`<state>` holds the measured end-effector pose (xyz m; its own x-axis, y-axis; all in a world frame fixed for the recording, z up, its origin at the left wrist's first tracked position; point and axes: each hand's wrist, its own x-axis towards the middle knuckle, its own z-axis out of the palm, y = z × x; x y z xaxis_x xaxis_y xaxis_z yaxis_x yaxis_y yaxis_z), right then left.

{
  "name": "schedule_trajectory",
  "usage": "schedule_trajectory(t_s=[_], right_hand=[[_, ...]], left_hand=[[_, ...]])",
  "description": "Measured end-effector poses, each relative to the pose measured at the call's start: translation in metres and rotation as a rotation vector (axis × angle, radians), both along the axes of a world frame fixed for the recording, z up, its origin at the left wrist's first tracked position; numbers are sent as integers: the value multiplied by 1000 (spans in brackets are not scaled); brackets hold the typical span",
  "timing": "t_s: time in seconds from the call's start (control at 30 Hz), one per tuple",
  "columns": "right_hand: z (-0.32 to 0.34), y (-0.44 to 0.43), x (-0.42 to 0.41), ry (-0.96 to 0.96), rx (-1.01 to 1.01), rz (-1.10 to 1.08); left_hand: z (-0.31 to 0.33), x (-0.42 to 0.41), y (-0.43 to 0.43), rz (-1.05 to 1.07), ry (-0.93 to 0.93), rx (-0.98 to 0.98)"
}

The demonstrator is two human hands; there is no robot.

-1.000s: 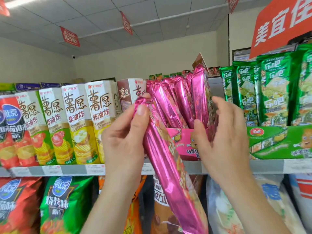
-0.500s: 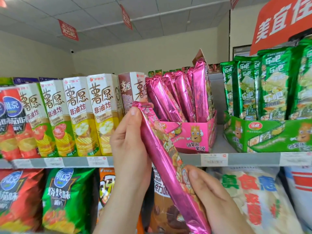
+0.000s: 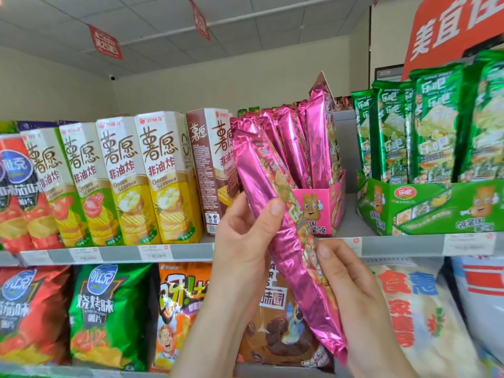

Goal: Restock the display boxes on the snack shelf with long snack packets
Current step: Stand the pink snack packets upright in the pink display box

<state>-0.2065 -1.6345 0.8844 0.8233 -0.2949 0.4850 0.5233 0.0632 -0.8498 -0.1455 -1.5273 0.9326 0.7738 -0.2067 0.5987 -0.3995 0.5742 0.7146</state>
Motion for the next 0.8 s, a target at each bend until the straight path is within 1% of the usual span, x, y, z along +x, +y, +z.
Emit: schedule_trajectory(t_s=[0.17, 0.23, 0.3, 0.33, 0.4, 0.47, 0.57, 0.63, 0.7, 0.8], right_hand=[[-2, -3, 3, -1, 94, -28], [-1, 0, 2, -12, 98, -41], [1, 1, 1, -39, 80, -31], [1, 0, 1, -67, 35, -5], [2, -3, -2, -83, -124, 53], [3, -5, -5, -49, -247, 119], [-2, -7, -7, 1, -333, 104], [-3, -8, -8, -19, -320, 102], [-4, -10, -8, -47, -278, 153], [-7, -12, -6, -74, -162, 193]], left_hand=[[-14, -4, -2, -25, -92, 134], [-19, -6, -2, -47, -116, 151], [-20, -8, -1, -9, -137, 136], [-19, -8, 0, 31, -140, 119], [-16, -6, 2, 119, -127, 71], [-12, -3, 5, 202, -108, 18], [-10, 1, 7, 291, -85, -45], [-10, 2, 7, 305, -65, -65], [-11, 3, 6, 304, -31, -90], [-8, 3, 6, 283, 14, -122]])
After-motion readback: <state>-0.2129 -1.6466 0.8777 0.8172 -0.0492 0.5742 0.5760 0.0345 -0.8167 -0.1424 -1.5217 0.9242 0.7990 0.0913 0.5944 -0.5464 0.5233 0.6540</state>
